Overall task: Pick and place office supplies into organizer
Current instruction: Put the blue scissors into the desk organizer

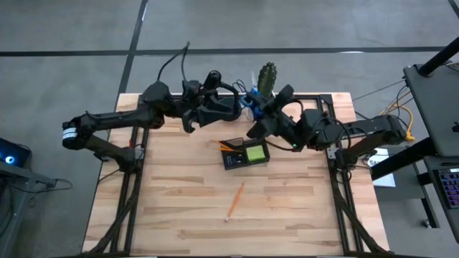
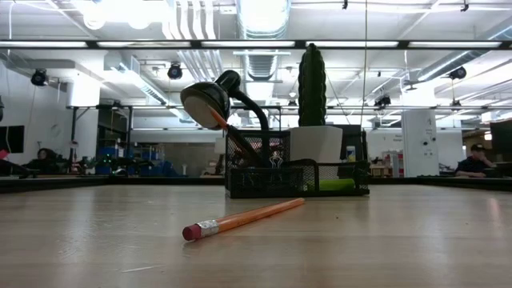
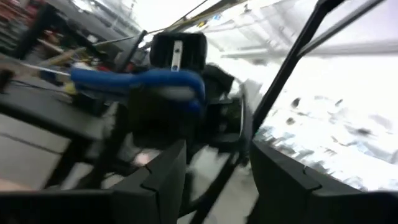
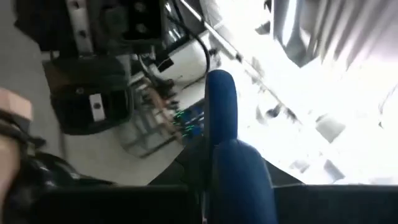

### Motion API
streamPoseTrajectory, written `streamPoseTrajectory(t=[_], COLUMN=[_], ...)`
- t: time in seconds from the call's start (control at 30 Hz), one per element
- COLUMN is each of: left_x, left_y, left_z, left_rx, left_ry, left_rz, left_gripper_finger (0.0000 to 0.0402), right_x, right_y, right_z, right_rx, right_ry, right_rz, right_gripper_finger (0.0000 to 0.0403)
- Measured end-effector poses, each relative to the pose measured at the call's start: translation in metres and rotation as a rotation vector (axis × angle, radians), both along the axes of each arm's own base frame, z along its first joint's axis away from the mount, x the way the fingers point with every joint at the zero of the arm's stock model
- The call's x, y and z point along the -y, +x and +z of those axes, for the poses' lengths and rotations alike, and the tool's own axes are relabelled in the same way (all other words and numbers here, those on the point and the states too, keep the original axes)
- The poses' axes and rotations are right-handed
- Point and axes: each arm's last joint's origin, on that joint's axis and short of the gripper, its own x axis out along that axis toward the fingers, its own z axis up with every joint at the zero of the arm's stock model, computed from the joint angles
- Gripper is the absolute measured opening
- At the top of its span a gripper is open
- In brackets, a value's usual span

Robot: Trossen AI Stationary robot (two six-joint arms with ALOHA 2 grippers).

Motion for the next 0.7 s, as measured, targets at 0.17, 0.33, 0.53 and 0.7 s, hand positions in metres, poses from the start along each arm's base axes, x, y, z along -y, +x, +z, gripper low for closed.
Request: streamPoseTrajectory(t=[0.17, 0.33, 0.53, 0.7], left_x=[-0.004, -0.004, 0.0, 0.002], left_y=[-0.011, -0.023, -0.041, -0.059], left_z=[-0.002, -0.006, -0.007, -0.01], left_rx=[-0.069, -0.176, -0.274, -0.374], left_ry=[0.132, 0.187, 0.233, 0.265], left_rz=[0.081, 0.113, 0.152, 0.247], left_gripper_finger=[0.0163, 0.0163, 0.0164, 0.0164], right_x=[0.002, 0.008, 0.018, 0.027], right_y=[-0.01, -0.014, -0.013, -0.011], right_z=[0.0, -0.01, -0.02, -0.026], right_rx=[0.148, 0.201, 0.23, 0.265], right_ry=[0.288, 0.601, 0.818, 1.038], right_rz=[0.06, 0.187, 0.225, 0.288], right_gripper_finger=[0.0026, 0.0026, 0.0026, 0.0026])
